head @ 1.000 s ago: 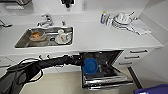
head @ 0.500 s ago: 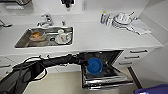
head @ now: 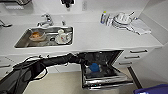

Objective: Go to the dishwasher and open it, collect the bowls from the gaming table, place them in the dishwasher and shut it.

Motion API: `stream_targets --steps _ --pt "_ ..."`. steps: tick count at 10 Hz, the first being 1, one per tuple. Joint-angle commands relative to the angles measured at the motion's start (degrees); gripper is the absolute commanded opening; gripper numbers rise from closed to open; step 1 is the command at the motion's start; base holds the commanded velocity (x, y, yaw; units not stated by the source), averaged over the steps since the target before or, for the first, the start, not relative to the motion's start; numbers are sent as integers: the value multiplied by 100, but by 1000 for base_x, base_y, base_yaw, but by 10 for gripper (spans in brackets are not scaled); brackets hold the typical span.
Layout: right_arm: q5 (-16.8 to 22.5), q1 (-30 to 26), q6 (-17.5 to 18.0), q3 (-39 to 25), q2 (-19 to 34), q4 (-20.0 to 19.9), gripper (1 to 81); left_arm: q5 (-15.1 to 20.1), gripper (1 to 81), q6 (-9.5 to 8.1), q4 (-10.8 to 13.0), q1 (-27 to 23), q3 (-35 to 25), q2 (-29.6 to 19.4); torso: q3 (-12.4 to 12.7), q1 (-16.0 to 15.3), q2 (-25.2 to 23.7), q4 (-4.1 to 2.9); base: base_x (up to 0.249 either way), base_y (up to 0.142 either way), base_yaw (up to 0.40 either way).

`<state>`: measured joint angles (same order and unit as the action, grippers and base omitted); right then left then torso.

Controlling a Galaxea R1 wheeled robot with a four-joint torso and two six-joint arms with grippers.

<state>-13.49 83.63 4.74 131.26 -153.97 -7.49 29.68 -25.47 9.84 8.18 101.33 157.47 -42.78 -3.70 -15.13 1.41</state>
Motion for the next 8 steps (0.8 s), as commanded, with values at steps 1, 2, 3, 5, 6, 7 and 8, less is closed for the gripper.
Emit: stream_targets --steps 1,2,3,5,6,7,8 --pt "462 106 0 -101 136 72 10 117 811 33 -70 -769 -227 -39 0 0 0 0 0 0 0" --pt "453 98 9 -180 171 72 10 117 811 33 -70 -638 -324 -127 0 0 0 0 0 0 0" --pt "444 10 9 -339 267 72 10 117 811 33 -8 -332 -614 -321 0 0 0 0 0 0 0" --pt "453 -262 -8 -1252 794 72 10 117 811 86 159 319 -2064 -1138 0 0 0 0 0 0 0" --pt "453 -428 -26 -1842 1138 89 10 117 811 77 440 705 -2583 -1481 0 0 0 0 0 0 0" --pt "470 -613 -35 -2676 1633 89 10 117 811 59 727 1152 -3010 -1881 0 0 0 0 0 0 0" --pt "488 -815 -44 -3265 1981 89 10 117 811 59 941 1626 -3198 -2140 0 0 0 0 0 0 0"
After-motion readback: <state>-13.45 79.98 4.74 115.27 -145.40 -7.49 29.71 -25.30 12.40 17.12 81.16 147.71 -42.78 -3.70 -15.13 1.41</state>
